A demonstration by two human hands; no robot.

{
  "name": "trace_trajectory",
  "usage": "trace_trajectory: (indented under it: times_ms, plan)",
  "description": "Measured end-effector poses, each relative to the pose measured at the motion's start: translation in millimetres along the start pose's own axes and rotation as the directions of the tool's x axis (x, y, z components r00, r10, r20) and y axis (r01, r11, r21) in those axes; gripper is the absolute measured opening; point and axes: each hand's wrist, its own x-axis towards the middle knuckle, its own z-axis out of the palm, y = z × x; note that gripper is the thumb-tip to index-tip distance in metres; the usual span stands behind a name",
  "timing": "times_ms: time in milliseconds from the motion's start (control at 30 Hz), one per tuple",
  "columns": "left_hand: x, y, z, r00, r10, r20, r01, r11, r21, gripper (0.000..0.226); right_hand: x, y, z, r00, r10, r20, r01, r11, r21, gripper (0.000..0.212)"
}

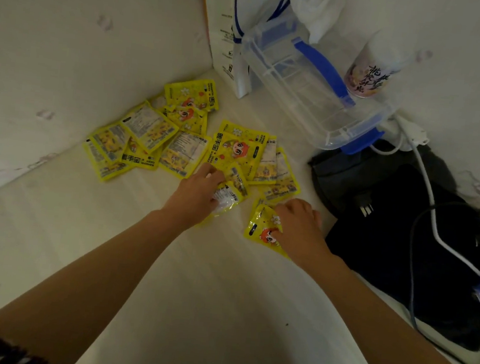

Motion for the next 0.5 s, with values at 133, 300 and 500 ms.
trace_trajectory:
  times_ms: [133,300,500]
  plan:
    - [-1.7,-2.3,-6.2,0.996,-0.077,0.033,0.08,0.988,-0.13,0.053,-3.8,-2.8,-5.2,1.0,0.031,0.003,-0.031,0.998,0.049,0.041]
    - [1.8,-9.3,-16.8,0.995,-0.091,0.047,0.095,0.992,-0.086,0.071,-7.1,-2.6,-12.4,0.995,0.063,0.072,-0.086,0.915,0.393,0.05]
    - [24.7,-16.3,-35.0,0.996,-0.079,0.041,0.081,0.996,-0.024,0.046,5.7,-0.6,-20.7,0.987,0.124,0.106,-0.16,0.859,0.487,0.05]
